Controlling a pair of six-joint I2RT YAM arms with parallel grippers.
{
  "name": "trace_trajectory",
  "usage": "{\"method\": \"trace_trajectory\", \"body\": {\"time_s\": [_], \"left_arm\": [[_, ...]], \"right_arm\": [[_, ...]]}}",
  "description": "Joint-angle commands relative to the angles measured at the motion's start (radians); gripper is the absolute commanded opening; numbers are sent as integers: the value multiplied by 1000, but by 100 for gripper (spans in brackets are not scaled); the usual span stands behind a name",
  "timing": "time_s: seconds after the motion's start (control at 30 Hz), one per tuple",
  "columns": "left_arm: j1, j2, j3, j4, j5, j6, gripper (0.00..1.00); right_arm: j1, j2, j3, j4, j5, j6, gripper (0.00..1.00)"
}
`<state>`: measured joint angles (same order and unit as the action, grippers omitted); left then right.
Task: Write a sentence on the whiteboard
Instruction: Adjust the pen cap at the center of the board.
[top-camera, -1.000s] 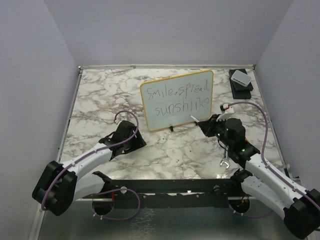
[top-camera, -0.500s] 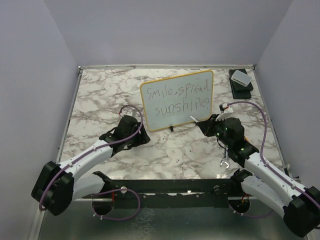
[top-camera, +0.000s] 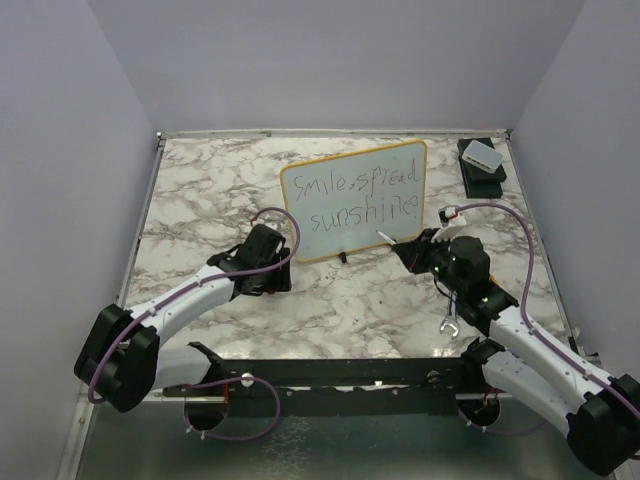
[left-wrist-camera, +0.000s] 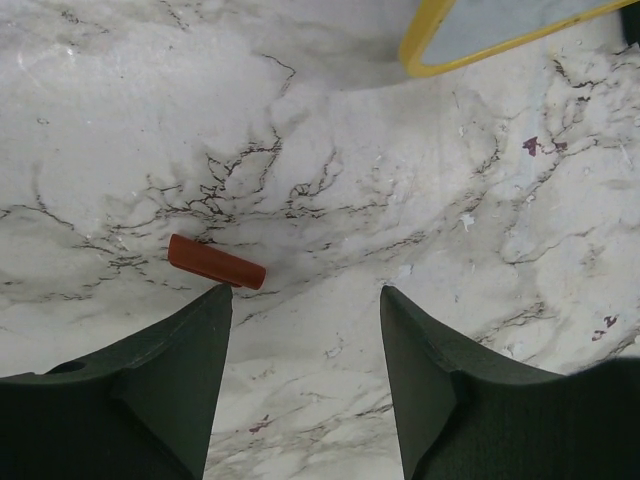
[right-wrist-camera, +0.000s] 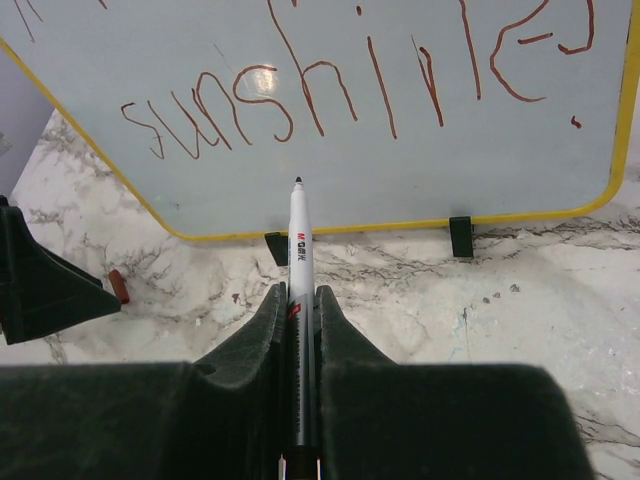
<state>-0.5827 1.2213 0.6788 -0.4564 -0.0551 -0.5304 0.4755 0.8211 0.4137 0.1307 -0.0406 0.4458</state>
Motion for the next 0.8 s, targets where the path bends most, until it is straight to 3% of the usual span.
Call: {"method": "trace_trajectory", "body": {"time_s": [0.0,0.27,0.77], "left_arm": [[-2,-4,-43,104,0,33,61],[-3,34,-55,178,1,65,61],[-2,96,-72,148,-119,17,61]], "right_arm": [[-7,-32,-24,-4,-13,-3,1],[-7,-36,-26,-11,-18,-5,1],[-6,-32,-21,-19,-27,-15,1]]}}
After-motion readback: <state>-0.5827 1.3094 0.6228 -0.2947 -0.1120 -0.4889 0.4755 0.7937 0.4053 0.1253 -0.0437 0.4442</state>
